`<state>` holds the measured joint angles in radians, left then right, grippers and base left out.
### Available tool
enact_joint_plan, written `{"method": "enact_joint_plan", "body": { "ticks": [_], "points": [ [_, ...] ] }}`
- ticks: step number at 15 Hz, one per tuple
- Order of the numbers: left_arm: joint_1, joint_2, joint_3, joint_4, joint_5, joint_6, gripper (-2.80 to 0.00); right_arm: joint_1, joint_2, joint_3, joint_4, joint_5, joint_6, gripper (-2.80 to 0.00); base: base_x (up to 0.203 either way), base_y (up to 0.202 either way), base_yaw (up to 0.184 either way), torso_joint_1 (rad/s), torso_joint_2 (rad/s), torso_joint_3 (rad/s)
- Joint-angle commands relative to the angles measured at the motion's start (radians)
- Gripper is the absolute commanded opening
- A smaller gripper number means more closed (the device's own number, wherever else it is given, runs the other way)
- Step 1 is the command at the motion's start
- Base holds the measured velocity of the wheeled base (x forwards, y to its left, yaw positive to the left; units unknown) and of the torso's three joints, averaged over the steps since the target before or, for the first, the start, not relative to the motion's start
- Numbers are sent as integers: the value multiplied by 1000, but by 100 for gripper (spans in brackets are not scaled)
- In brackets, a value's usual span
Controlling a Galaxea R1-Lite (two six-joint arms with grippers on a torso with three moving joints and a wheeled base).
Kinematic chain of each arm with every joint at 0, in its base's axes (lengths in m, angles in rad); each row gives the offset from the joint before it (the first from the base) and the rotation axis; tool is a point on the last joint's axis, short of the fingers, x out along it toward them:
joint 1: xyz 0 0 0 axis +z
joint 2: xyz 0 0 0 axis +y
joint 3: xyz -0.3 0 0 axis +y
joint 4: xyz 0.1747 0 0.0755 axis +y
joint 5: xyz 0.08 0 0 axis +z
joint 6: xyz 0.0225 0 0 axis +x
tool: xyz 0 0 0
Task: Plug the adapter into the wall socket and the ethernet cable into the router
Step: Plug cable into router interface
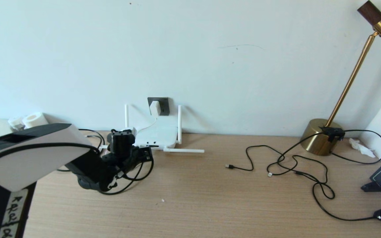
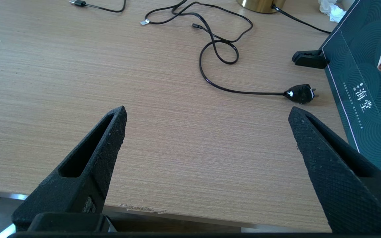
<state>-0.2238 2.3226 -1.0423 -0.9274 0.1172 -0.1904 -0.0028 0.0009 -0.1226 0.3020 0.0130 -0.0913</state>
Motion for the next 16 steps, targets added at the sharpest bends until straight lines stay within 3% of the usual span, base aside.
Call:
{"method": "enact_joint_plan", "body": {
  "ticks": [1, 16],
  "points": [
    [0, 3, -1, -5, 1, -1, -280, 0, 1, 0, 2, 1, -1, 0, 0, 0, 0, 0, 0, 0],
    [6, 17, -27, 9, 1, 0, -280, 0, 1, 0, 2, 1, -1, 0, 0, 0, 0, 0, 0, 0]
  ]
}}
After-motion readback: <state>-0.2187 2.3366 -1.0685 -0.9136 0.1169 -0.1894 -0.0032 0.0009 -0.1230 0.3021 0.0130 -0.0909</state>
